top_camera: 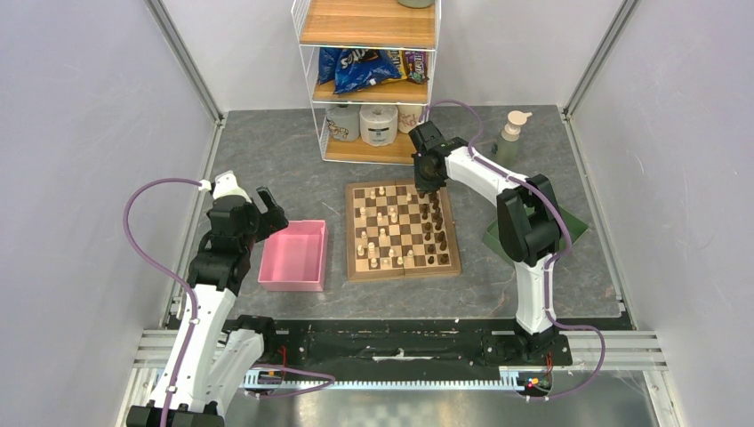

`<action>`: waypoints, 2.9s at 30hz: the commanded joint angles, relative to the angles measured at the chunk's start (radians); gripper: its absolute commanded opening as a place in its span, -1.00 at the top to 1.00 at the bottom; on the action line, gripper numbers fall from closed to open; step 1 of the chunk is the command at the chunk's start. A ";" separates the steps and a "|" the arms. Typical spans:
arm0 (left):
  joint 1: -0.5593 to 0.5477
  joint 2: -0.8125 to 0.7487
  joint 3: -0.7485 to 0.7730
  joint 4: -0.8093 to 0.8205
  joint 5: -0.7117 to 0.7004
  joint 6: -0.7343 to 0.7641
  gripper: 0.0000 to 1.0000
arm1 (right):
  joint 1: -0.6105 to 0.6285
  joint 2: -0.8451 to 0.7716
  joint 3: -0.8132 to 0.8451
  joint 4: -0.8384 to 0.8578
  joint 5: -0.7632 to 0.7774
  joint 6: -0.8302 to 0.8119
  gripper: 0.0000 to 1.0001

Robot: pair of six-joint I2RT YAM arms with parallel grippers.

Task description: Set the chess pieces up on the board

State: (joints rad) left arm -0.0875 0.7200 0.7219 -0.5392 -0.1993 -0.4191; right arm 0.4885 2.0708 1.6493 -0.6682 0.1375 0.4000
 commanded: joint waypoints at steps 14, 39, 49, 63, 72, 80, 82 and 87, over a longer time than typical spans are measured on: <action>0.000 0.000 0.013 0.030 0.005 -0.025 -0.98 | -0.003 -0.039 -0.036 -0.059 -0.021 0.000 0.64; 0.000 0.000 0.015 0.030 0.009 -0.026 -0.98 | -0.001 -0.045 0.057 -0.062 -0.061 -0.019 0.24; 0.000 0.000 0.015 0.030 0.008 -0.026 -0.98 | -0.001 -0.087 0.078 -0.068 -0.070 -0.022 0.21; 0.000 0.002 0.015 0.031 0.011 -0.027 -0.97 | 0.007 -0.142 0.057 -0.073 -0.086 -0.012 0.21; 0.000 0.003 0.014 0.031 0.011 -0.027 -0.97 | 0.086 -0.129 0.096 -0.087 -0.108 -0.005 0.21; 0.000 0.010 0.016 0.031 0.022 -0.028 -0.97 | 0.179 -0.086 0.141 -0.087 -0.107 0.008 0.21; -0.001 0.010 0.016 0.031 0.026 -0.027 -0.97 | 0.197 -0.073 0.162 -0.093 -0.104 0.009 0.21; 0.000 0.027 0.029 0.030 0.102 0.020 -0.98 | 0.217 -0.106 0.136 -0.096 -0.034 0.022 0.20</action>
State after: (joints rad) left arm -0.0875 0.7353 0.7219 -0.5392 -0.1699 -0.4183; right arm 0.7013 1.9873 1.7718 -0.7624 0.0475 0.4034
